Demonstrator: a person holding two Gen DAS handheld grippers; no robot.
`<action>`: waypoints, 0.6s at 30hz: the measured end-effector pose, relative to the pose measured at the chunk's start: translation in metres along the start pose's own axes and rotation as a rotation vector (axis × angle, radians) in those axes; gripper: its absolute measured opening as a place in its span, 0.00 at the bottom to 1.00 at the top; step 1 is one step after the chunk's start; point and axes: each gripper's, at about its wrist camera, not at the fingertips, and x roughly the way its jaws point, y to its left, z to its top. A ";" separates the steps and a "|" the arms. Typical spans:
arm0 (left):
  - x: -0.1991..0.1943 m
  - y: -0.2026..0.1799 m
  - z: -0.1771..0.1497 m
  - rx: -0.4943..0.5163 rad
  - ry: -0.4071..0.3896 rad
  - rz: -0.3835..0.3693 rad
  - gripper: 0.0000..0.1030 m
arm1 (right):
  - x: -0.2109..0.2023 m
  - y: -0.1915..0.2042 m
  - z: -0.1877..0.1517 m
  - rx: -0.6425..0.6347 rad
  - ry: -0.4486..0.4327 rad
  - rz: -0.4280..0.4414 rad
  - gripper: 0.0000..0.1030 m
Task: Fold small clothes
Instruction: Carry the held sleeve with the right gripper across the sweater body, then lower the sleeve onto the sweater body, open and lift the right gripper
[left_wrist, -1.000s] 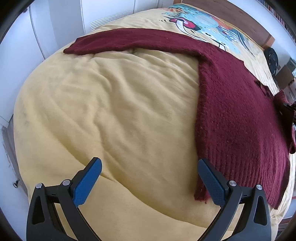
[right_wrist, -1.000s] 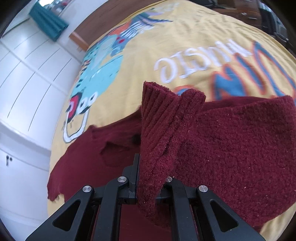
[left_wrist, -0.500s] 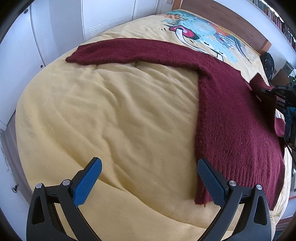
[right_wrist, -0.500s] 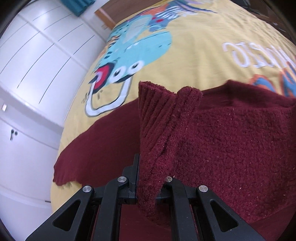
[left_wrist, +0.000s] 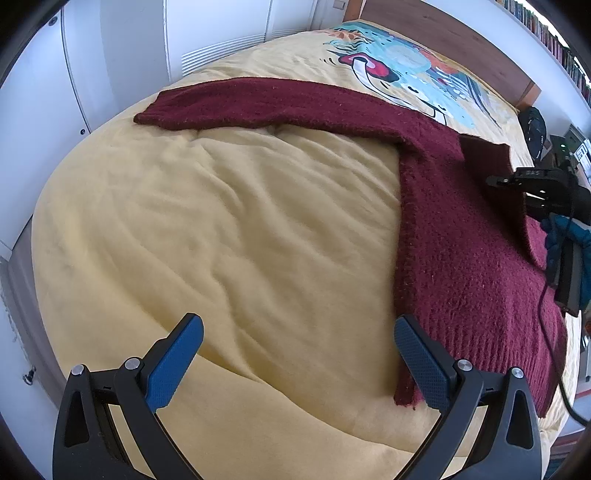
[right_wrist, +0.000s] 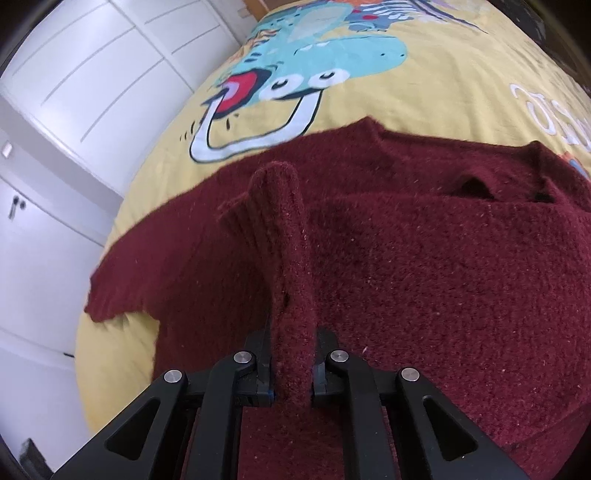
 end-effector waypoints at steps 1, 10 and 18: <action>0.000 0.000 0.000 -0.001 0.001 -0.001 0.99 | 0.002 0.003 -0.004 -0.006 0.006 -0.001 0.14; -0.001 -0.002 0.002 0.003 0.003 -0.003 0.99 | 0.027 0.027 -0.015 -0.040 0.028 -0.037 0.17; -0.002 -0.001 0.001 -0.002 0.007 0.002 0.99 | 0.032 0.037 -0.017 -0.046 0.027 -0.039 0.32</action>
